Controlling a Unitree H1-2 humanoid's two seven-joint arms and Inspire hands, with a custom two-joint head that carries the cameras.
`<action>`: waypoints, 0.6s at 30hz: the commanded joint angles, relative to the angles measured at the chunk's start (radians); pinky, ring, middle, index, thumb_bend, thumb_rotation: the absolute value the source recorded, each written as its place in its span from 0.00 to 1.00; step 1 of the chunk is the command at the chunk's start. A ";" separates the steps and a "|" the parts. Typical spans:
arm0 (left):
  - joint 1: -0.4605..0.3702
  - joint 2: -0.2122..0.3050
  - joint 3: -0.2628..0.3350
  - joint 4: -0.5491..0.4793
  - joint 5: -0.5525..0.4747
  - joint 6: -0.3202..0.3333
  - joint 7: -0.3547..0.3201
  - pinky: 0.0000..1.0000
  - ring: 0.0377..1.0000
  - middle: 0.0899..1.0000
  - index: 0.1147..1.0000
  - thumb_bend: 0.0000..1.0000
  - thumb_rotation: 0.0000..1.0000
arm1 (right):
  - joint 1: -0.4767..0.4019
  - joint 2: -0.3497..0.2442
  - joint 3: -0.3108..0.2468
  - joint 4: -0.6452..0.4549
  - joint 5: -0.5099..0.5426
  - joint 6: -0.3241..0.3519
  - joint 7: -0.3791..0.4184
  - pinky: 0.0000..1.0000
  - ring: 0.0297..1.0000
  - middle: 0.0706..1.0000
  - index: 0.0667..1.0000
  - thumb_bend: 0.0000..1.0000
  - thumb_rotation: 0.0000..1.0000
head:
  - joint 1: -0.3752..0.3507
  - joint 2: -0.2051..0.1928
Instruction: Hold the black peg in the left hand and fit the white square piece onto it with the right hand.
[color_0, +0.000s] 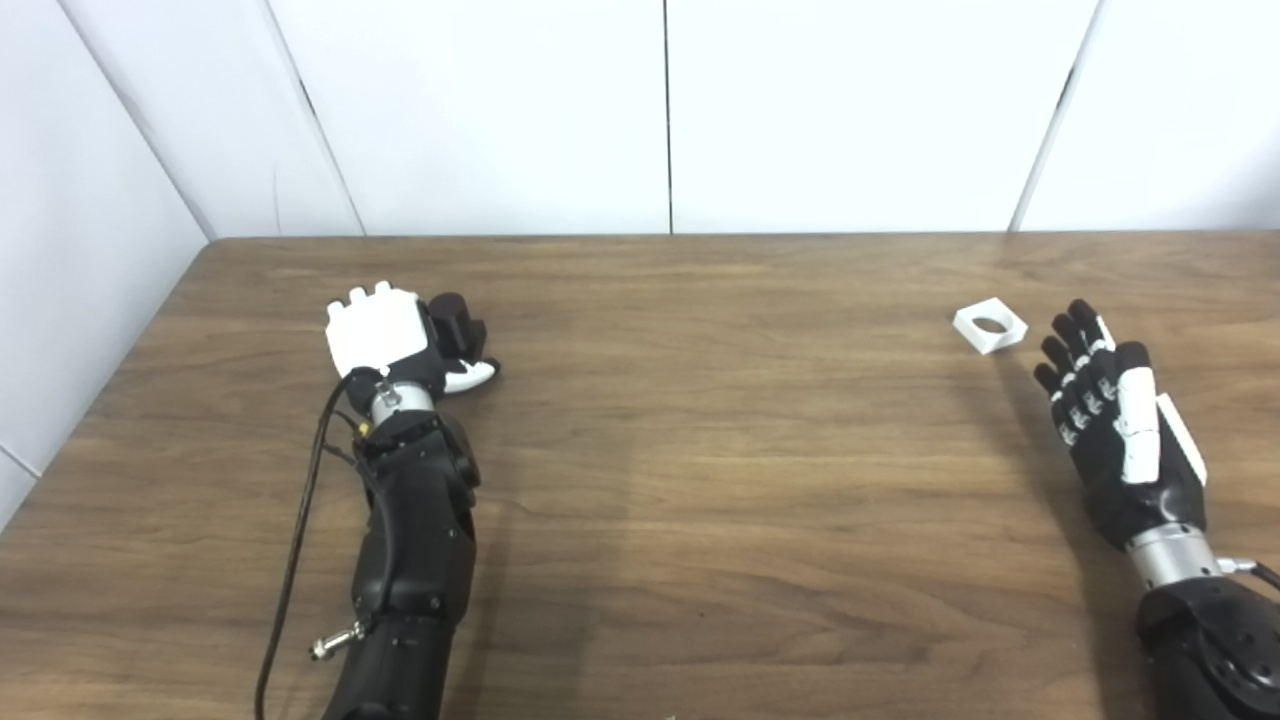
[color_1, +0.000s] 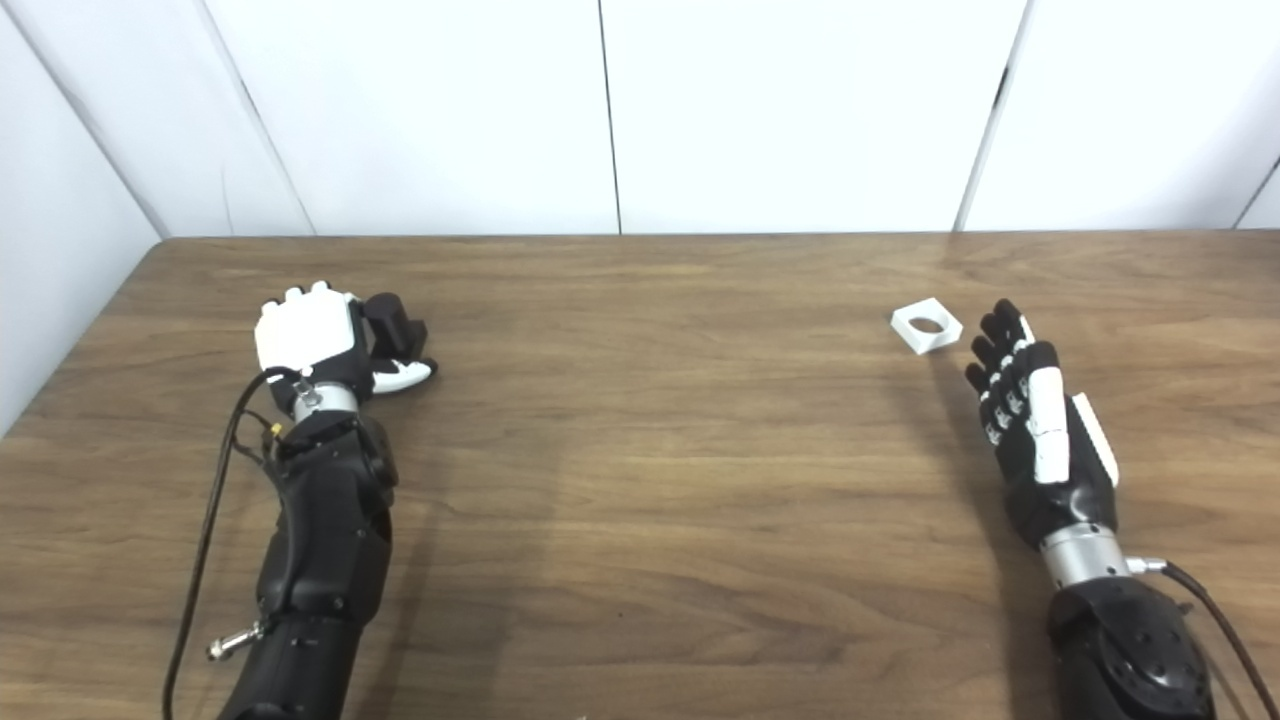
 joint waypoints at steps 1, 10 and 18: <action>-0.016 0.021 0.002 -0.014 -0.005 0.009 0.012 1.00 1.00 0.95 0.69 0.68 0.35 | 0.016 -0.008 -0.005 0.014 0.010 -0.012 0.008 1.00 1.00 1.00 1.00 0.60 1.00 | 0.002 0.002; -0.002 0.022 -0.002 -0.035 -0.074 0.009 0.049 1.00 1.00 0.94 0.57 0.68 0.19 | 0.012 -0.008 -0.008 0.015 0.014 -0.020 0.008 1.00 1.00 1.00 1.00 0.60 1.00 | 0.000 0.003; 0.007 0.032 -0.013 -0.043 -0.097 0.009 0.048 1.00 1.00 0.94 0.60 0.70 0.15 | 0.013 -0.009 -0.009 0.010 0.014 -0.016 0.006 1.00 1.00 1.00 1.00 0.61 1.00 | -0.004 0.004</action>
